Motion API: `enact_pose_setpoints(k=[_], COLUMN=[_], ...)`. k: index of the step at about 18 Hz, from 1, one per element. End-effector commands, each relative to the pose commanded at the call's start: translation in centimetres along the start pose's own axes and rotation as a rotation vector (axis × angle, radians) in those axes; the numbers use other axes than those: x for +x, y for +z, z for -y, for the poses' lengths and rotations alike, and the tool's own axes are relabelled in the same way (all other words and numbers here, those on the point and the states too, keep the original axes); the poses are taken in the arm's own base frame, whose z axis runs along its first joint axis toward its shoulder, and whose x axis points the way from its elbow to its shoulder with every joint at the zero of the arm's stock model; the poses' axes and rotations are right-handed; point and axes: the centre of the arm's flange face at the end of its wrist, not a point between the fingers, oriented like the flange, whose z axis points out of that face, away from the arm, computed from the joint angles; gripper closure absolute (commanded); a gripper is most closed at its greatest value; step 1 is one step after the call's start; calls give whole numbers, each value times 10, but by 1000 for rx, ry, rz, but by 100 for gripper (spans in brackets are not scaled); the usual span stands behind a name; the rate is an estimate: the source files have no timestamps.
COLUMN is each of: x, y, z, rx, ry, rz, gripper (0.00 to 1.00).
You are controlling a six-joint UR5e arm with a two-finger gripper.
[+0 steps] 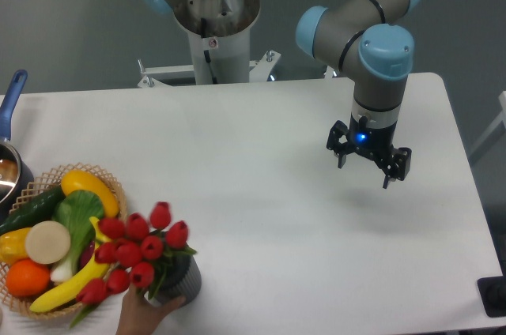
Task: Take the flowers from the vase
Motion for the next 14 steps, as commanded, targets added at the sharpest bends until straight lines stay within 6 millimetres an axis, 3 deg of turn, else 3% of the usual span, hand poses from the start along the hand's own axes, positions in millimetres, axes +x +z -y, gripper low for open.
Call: enact_pose_setpoints(k=[3, 6, 9, 14], x=[11, 21, 34, 45], y=[1, 8, 19, 13], z=[18, 21, 32, 56], rx=[9, 26, 176, 442], ry=[31, 41, 42, 28], rz=[4, 1, -14, -100], gripper=[0, 0, 0, 0])
